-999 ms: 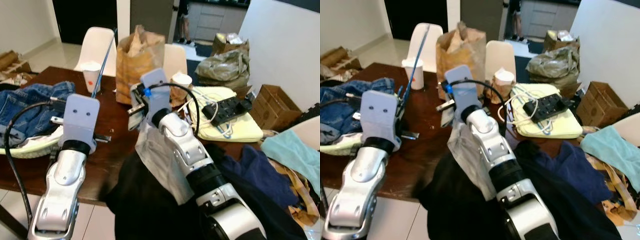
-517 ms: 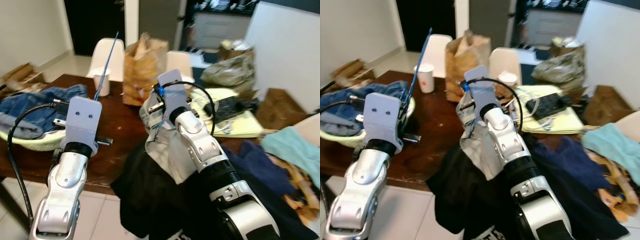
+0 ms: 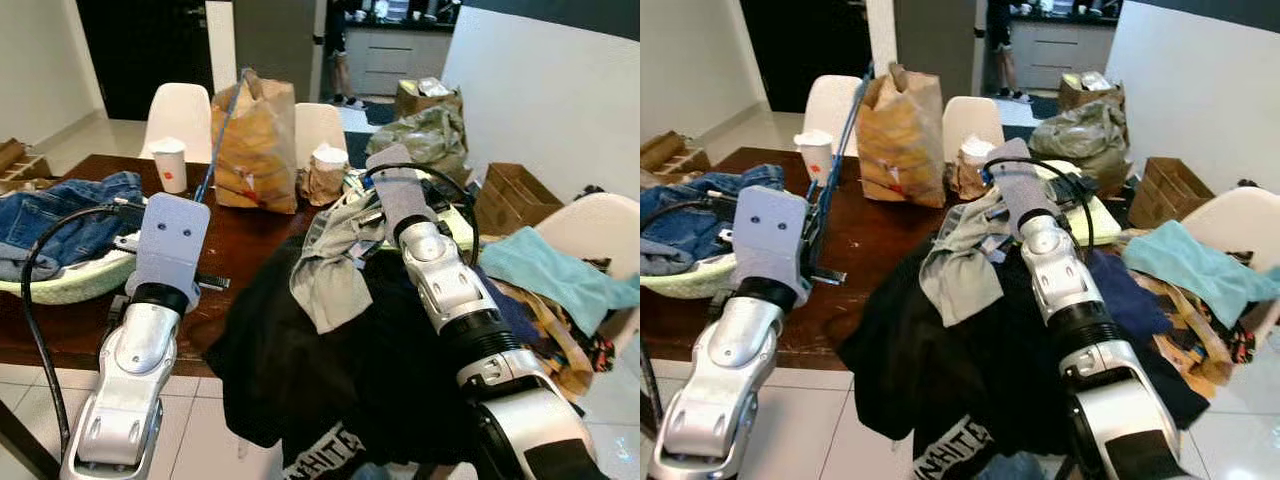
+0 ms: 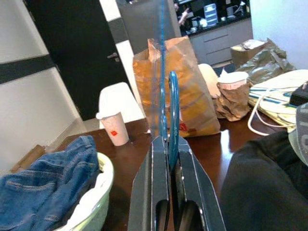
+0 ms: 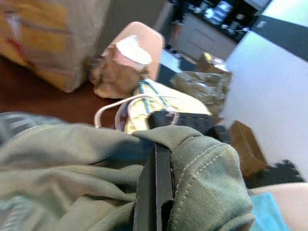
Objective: Hang hanger
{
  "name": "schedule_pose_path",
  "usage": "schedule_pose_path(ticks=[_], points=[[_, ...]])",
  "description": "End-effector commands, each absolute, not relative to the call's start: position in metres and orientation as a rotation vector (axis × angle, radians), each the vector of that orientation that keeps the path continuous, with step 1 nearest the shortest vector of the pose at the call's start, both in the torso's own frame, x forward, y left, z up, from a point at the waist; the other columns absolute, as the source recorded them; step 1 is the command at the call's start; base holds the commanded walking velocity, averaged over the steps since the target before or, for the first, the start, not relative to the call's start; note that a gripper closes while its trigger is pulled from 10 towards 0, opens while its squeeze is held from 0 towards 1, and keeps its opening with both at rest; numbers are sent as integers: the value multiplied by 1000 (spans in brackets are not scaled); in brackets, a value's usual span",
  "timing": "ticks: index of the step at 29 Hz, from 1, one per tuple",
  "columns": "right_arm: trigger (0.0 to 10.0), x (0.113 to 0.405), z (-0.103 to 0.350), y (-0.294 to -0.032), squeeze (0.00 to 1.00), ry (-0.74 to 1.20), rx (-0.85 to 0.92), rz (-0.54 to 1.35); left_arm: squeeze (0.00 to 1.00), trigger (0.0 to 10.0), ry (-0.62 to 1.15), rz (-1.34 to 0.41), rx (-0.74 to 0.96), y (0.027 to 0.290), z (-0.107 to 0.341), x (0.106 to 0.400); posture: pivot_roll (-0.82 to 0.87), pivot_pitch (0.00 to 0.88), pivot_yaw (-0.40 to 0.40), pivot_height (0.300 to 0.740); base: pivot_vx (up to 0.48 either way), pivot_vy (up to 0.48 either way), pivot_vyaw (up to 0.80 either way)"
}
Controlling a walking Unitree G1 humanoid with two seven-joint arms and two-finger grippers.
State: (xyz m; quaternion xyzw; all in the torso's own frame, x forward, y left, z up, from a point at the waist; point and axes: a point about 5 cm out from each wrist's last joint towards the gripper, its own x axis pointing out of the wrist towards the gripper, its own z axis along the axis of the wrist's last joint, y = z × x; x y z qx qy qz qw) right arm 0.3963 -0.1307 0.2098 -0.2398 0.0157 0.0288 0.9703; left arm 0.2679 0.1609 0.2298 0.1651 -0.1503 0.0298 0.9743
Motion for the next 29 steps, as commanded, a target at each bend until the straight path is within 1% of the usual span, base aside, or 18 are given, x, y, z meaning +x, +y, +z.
schedule_pose_path(ticks=[1, 2, 3, 4, 5, 12, 16, 19, 21, 22, 24, 25, 26, 27, 28, 29], points=[[10000, 396, 203, -126, 35, 61, -495, 90, 0, 10000, -288, 62, 332, 160, 226, 268, 41, 0, -54, 740, 0, 0, 0], [10000, 395, 201, -124, 220, 67, -480, 103, 0, 10000, -285, 61, 328, 160, 226, 269, 41, 0, -54, 740, 0, 0, 0], [10000, 395, 201, -124, 220, 67, -480, 103, 0, 10000, -285, 61, 328, 160, 226, 269, 41, 0, -54, 740, 0, 0, 0], [10000, 395, 200, -122, 918, 72, -463, 118, 0, 10000, -282, 59, 325, 160, 225, 269, 41, 0, -55, 740, 0, 0, 0], [10000, 394, 199, -121, 1000, 75, -454, 122, 0, 10000, -278, 57, 323, 160, 225, 269, 43, 0, -57, 740, 0, 0, 0], [10000, 394, 197, -121, 1000, 86, -458, 122, 0, 10000, -264, 59, 316, 160, 223, 270, 42, 0, -58, 740, 0, 0, 0], [10000, 395, 201, -122, 1000, 66, -431, 115, 0, 10000, -253, 58, 295, 159, 221, 270, 40, 0, -62, 740, 0, 0, 0], [10000, 396, 218, -125, 1000, -18, -244, 132, 0, 10000, -240, 51, 287, 156, 218, 272, 33, 0, -60, 740, 0, 0, 0], [10000, 396, 218, -125, 1000, -18, -244, 132, 0, 10000, -240, 51, 287, 156, 218, 272, 33, 0, -60, 740, 0, 0, 0], [10000, 396, 227, -125, 1000, -60, -161, 139, 0, 10000, -237, 49, 287, 155, 217, 272, 32, 0, -59, 740, 0, 0, 0], [10000, 396, 227, -125, 1000, -60, -161, 139, 0, 10000, -237, 49, 287, 155, 217, 272, 32, 0, -59, 740, 0, 0, 0], [10000, 396, 238, -127, 1000, -119, -83, 136, 0, 10000, -236, 48, 287, 155, 217, 273, 32, 0, -59, 740, 0, 0, 0], [10000, 396, 238, -127, 1000, -119, -83, 136, 0, 10000, -236, 48, 287, 155, 217, 273, 32, 0, -59, 740, 0, 0, 0], [10000, 396, 248, -130, 961, -175, -11, 125, 0, 10000, -236, 48, 288, 156, 217, 274, 31, 0, -58, 740, 0, 0, 0], [10000, 395, 255, -134, 639, -209, 31, 106, 0, 10000, -236, 48, 288, 156, 217, 274, 32, 0, -59, 740, 0, 0, 0], [10000, 395, 258, -136, 639, -227, 52, 92, 0, 10000, -236, 49, 288, 157, 218, 274, 32, 0, -59, 740, 0, 0, 0]])
